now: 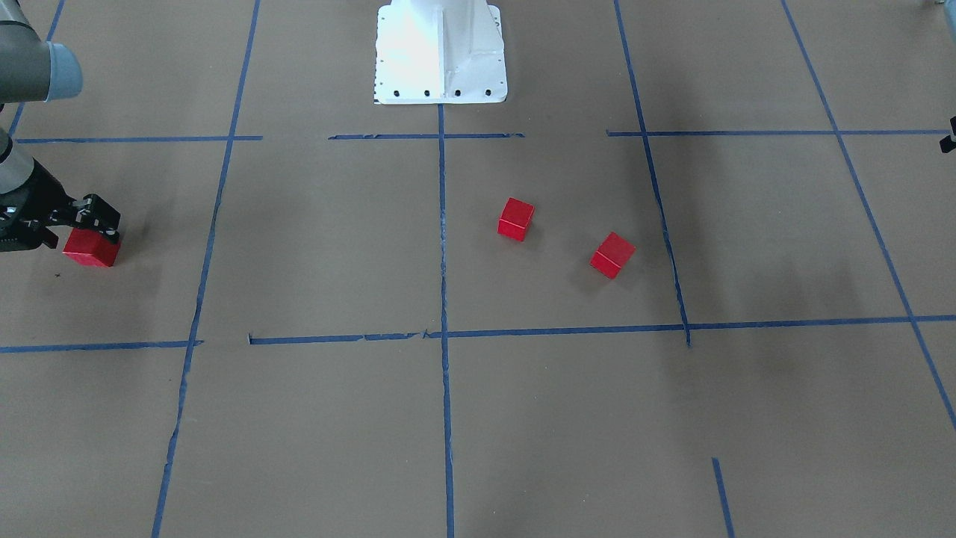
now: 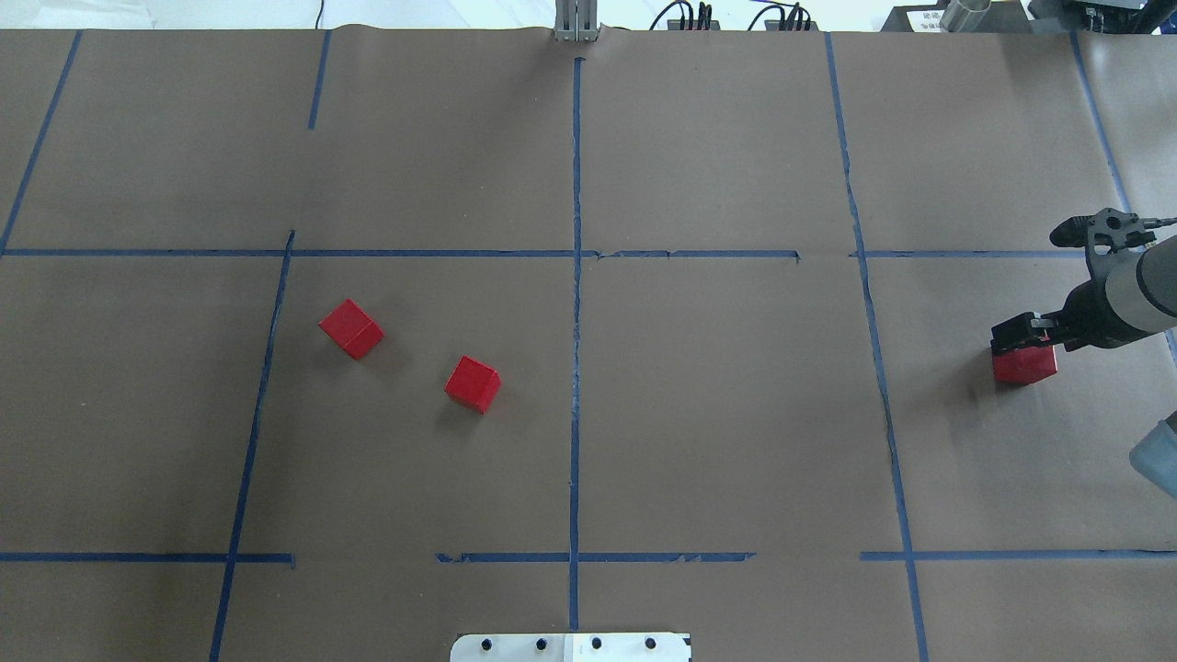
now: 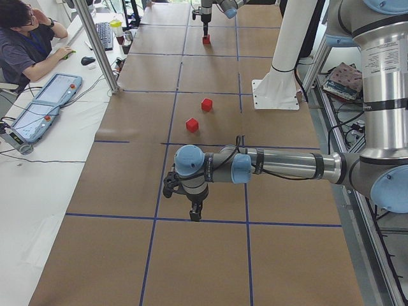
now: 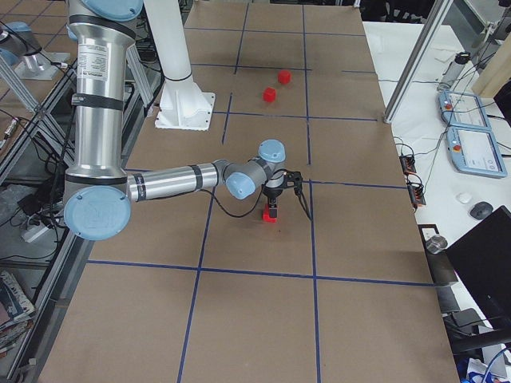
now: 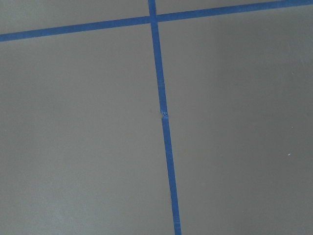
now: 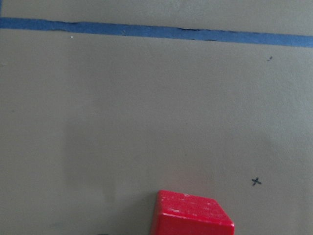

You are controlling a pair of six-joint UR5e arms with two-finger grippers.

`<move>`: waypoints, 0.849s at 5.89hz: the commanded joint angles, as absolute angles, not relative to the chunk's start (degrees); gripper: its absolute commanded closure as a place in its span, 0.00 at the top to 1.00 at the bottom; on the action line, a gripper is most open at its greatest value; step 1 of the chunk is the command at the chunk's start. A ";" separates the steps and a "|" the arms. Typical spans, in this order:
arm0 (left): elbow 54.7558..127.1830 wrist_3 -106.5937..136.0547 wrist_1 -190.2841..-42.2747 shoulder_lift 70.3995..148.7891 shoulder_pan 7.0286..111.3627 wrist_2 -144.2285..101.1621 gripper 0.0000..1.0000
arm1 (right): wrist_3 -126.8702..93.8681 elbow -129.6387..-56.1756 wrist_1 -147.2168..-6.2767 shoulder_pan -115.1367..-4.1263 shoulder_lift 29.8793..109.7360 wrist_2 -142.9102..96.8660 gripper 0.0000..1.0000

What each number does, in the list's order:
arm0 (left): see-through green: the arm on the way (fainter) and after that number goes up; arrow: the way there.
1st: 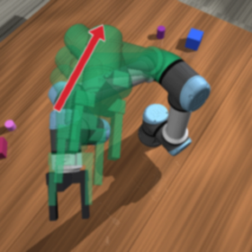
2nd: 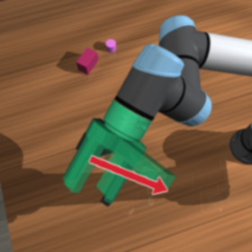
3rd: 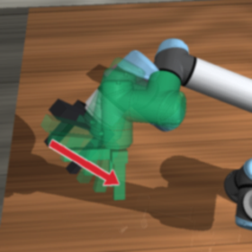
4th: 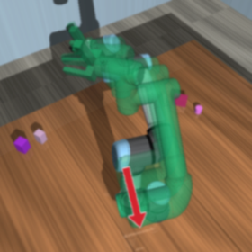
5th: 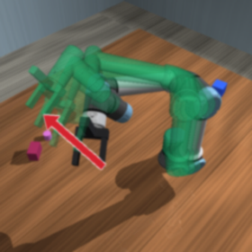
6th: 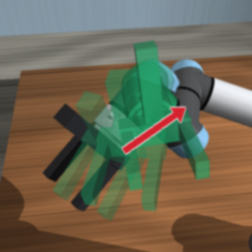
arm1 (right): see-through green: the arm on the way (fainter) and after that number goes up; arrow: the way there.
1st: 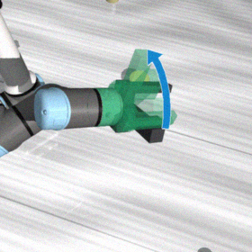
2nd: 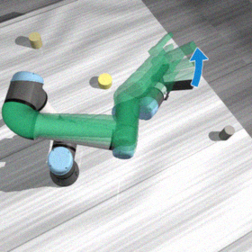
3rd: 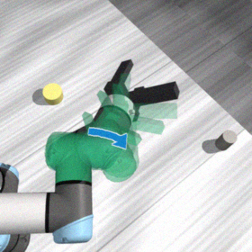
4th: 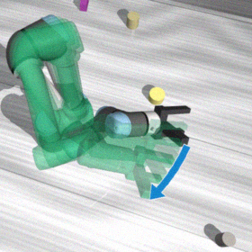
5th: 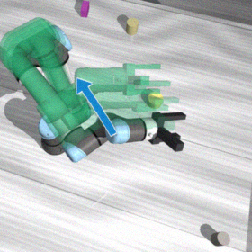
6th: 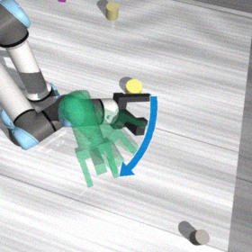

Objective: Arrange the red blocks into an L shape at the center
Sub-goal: 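Lower the right gripper and grasp the red cube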

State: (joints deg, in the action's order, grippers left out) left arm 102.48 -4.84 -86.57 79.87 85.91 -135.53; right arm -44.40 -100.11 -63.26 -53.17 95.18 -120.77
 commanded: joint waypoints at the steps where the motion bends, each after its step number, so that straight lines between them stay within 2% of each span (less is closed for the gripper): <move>1: 102.48 -4.83 -86.57 79.89 85.96 -135.53 1.00 | -44.21 -98.10 -63.28 -52.74 94.75 -120.76 1.00; 3: 102.48 -4.83 -86.57 79.81 85.96 -135.53 1.00 | -44.21 -97.12 -63.28 -52.04 94.48 -120.85 1.00; 4: 102.48 -4.83 -86.57 79.80 85.96 -135.53 1.00 | -44.21 -97.12 -63.28 -51.86 94.48 -120.76 0.96; 5: 102.48 -4.83 -86.57 79.80 85.96 -135.53 1.00 | -44.30 -97.29 -63.28 -51.86 94.48 -121.02 0.47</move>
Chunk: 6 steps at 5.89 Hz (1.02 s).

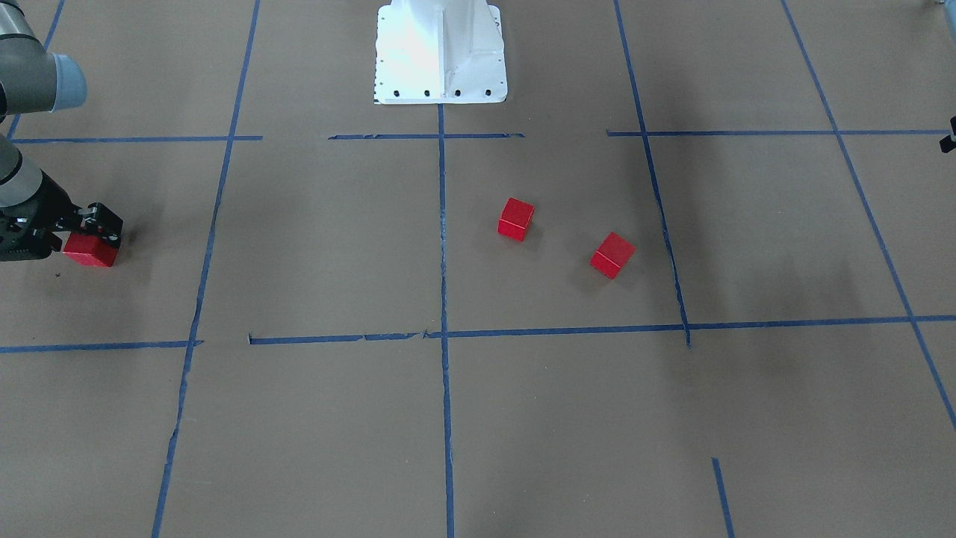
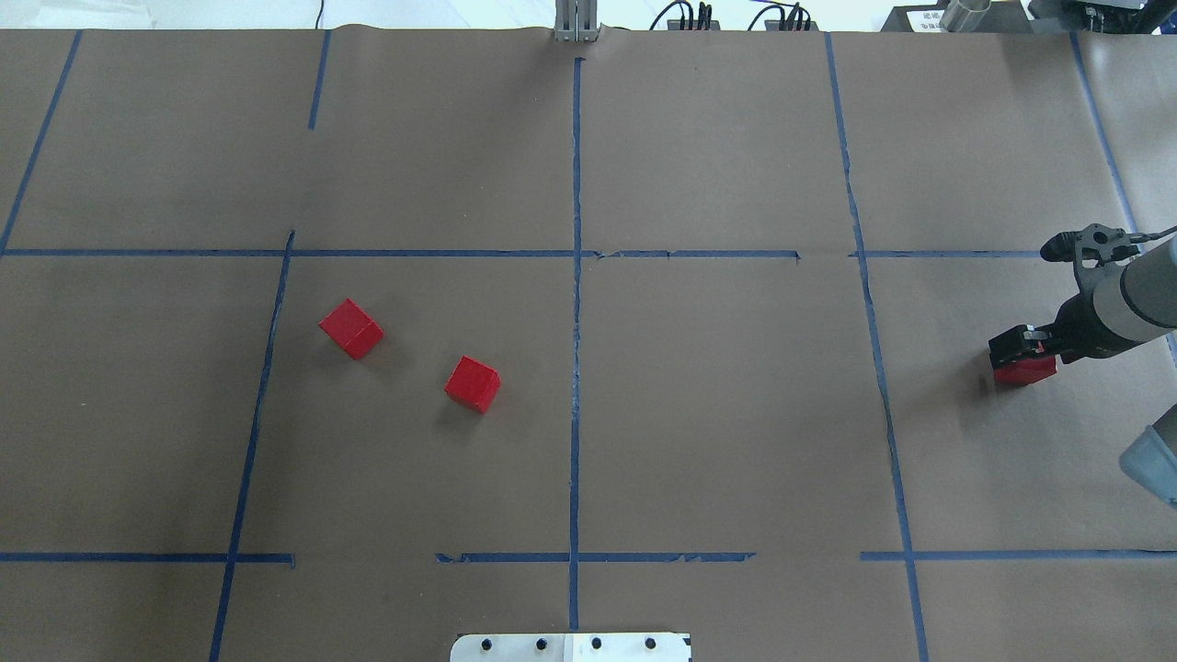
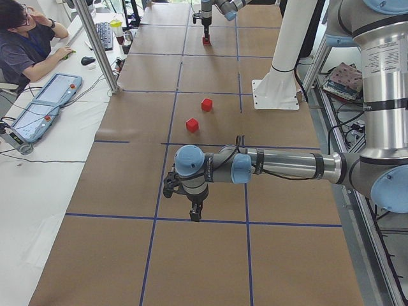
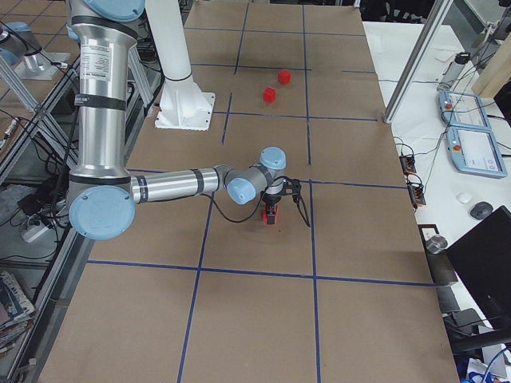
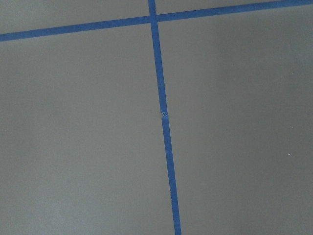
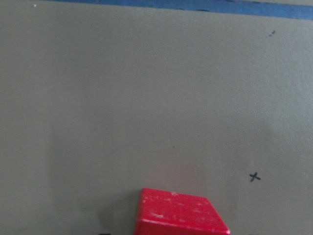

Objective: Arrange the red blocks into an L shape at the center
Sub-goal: 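Carry the red cube with the right gripper toward the table center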

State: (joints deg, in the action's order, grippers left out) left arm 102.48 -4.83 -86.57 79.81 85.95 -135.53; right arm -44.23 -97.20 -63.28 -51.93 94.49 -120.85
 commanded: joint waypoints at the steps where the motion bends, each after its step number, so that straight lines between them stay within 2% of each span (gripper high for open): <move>1: 102.48 -4.83 -86.57 79.89 85.96 -135.53 1.00 | -44.21 -99.21 -63.28 -51.94 94.48 -121.03 0.28; 2: 102.57 -4.83 -86.57 79.89 85.96 -135.53 1.00 | -44.30 -104.54 -64.06 -52.03 94.48 -121.46 0.24; 3: 102.48 -4.83 -86.57 79.89 85.96 -135.53 1.00 | -44.91 -106.33 -64.07 -51.77 93.61 -121.29 0.15; 4: 102.48 -4.83 -86.57 79.89 85.96 -135.53 1.00 | -45.09 -106.87 -65.73 -51.68 90.38 -121.29 0.13; 6: 102.57 -4.83 -86.57 79.81 85.96 -135.53 1.00 | -45.61 -106.96 -81.57 -47.58 74.18 -120.77 0.16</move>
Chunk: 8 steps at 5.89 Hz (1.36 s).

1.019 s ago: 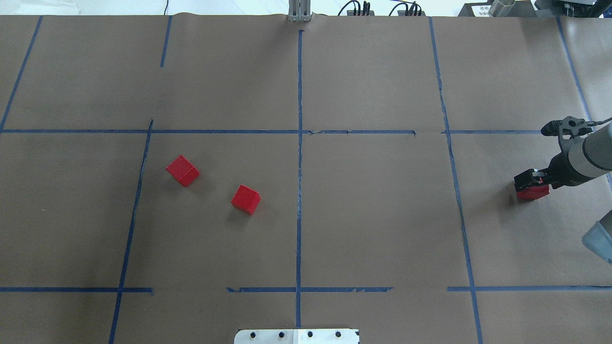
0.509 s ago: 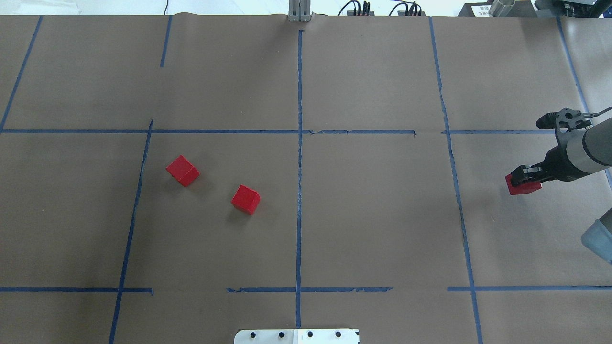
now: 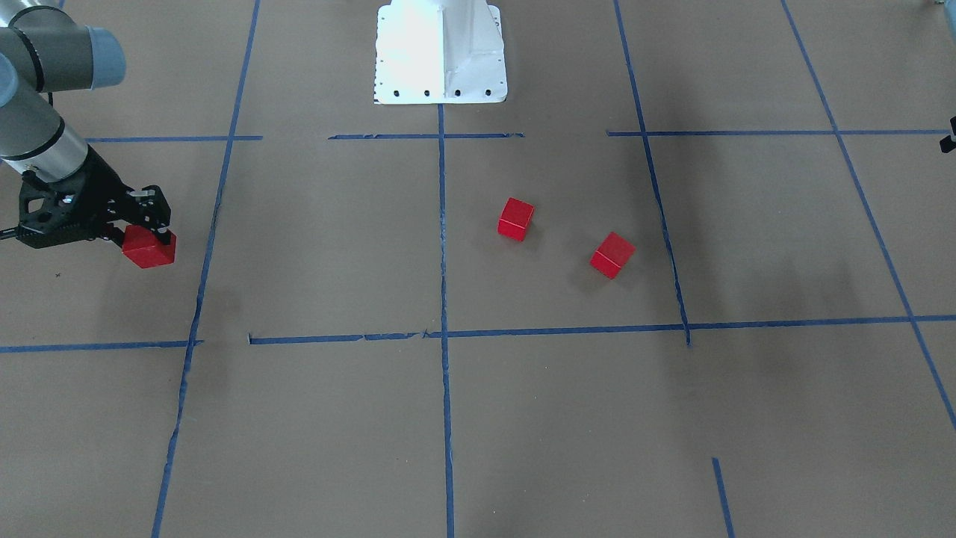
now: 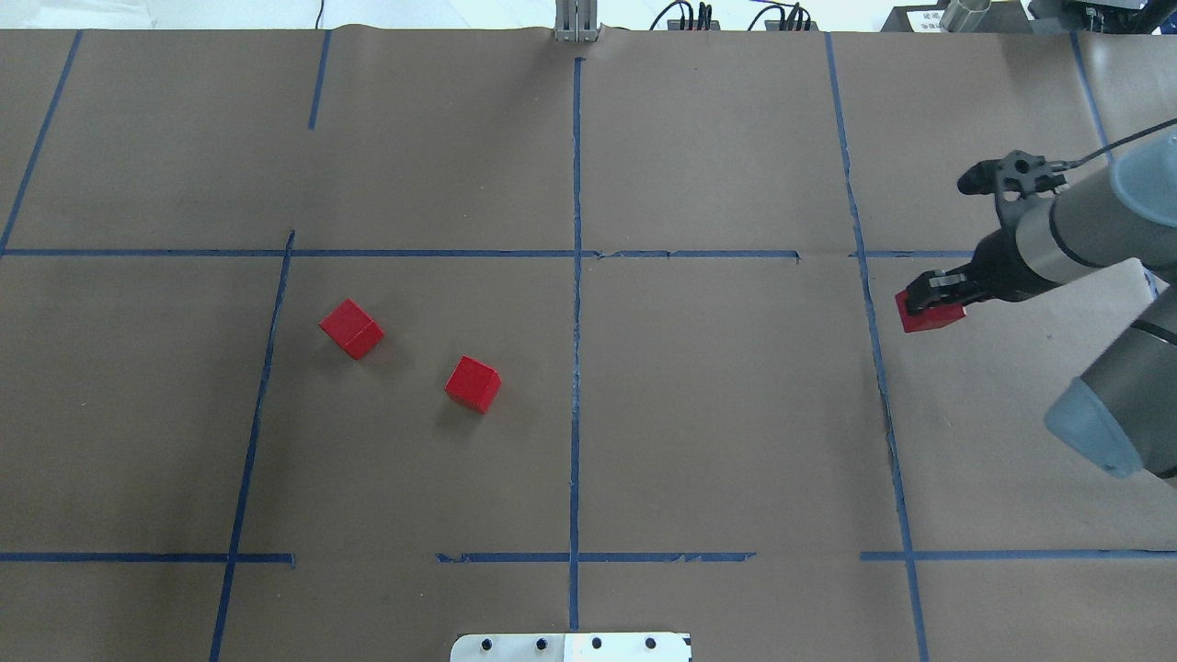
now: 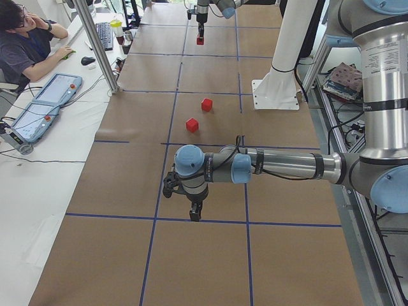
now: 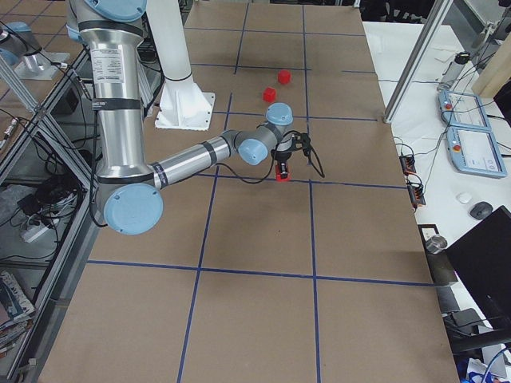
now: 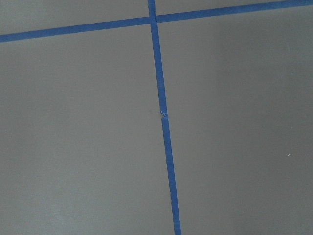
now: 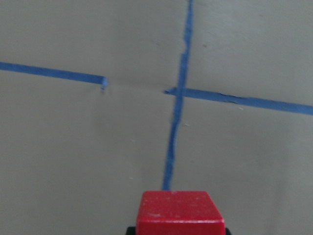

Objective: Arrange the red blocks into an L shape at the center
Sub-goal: 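Carry the red cube with the right gripper toward the table center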

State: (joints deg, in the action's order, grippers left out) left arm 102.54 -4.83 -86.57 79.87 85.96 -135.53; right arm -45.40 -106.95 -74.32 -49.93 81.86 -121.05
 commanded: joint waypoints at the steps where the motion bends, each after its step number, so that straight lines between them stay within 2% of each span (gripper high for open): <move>1: 102.66 -4.83 -86.57 79.80 85.96 -135.53 1.00 | -50.66 -106.61 -88.61 -42.85 66.70 -117.19 0.18; 3: 102.66 -4.83 -86.49 79.80 85.96 -135.53 1.00 | -65.15 -102.51 -90.09 -32.83 56.48 -110.14 0.14; 5: 102.66 -4.83 -86.57 79.80 85.96 -135.53 1.00 | -75.97 -86.65 -89.91 -26.31 41.46 -103.75 0.14; 8: 102.66 -4.83 -86.57 79.81 85.96 -135.53 1.00 | -77.78 -84.11 -90.00 -23.91 41.13 -102.04 0.14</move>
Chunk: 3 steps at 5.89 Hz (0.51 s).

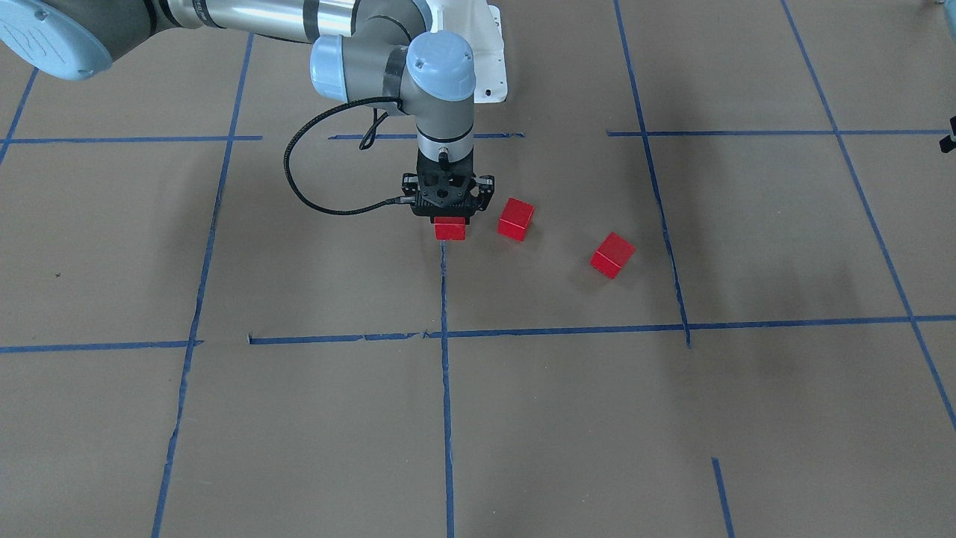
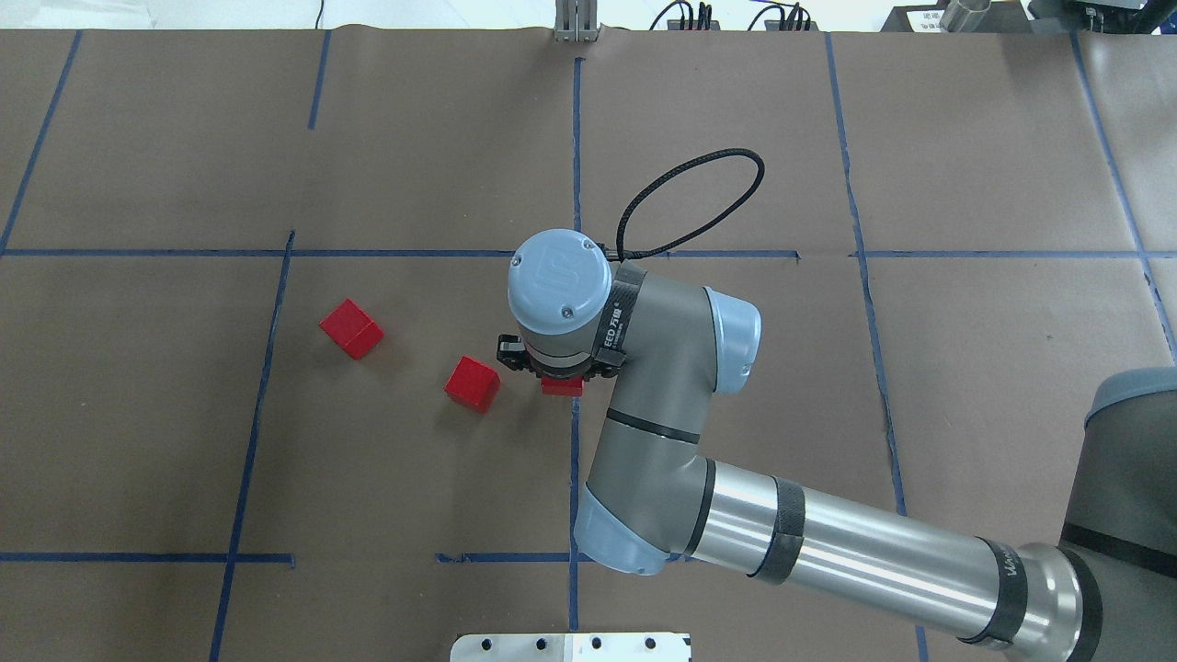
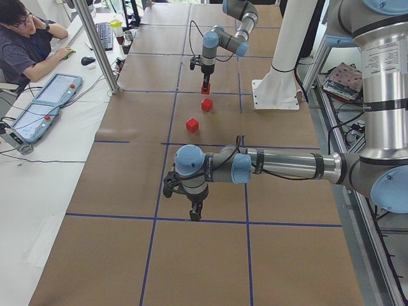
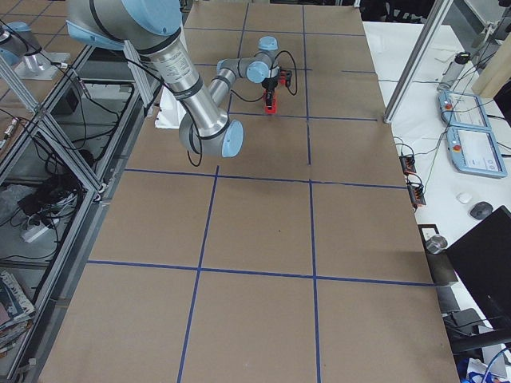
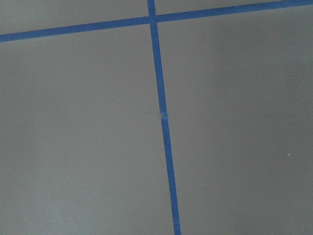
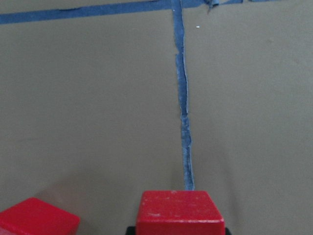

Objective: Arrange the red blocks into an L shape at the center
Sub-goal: 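Lower the red cube onto the center grid crossing and open right gripper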

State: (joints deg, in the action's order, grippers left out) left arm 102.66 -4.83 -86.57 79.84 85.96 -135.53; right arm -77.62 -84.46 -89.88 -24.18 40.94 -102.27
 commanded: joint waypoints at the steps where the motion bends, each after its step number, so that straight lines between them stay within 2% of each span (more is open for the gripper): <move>1: 102.66 -4.83 -86.57 79.80 85.96 -135.53 1.00 | -77.52 -84.20 -90.00 -23.91 41.74 -102.04 0.15; 3: 102.66 -4.83 -86.57 79.89 85.96 -135.53 1.00 | -77.08 -84.29 -90.00 -23.82 42.36 -102.04 0.16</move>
State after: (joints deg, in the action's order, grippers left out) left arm 102.66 -4.83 -86.57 79.87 85.96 -135.53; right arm -77.24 -84.21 -90.00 -23.88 42.09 -102.04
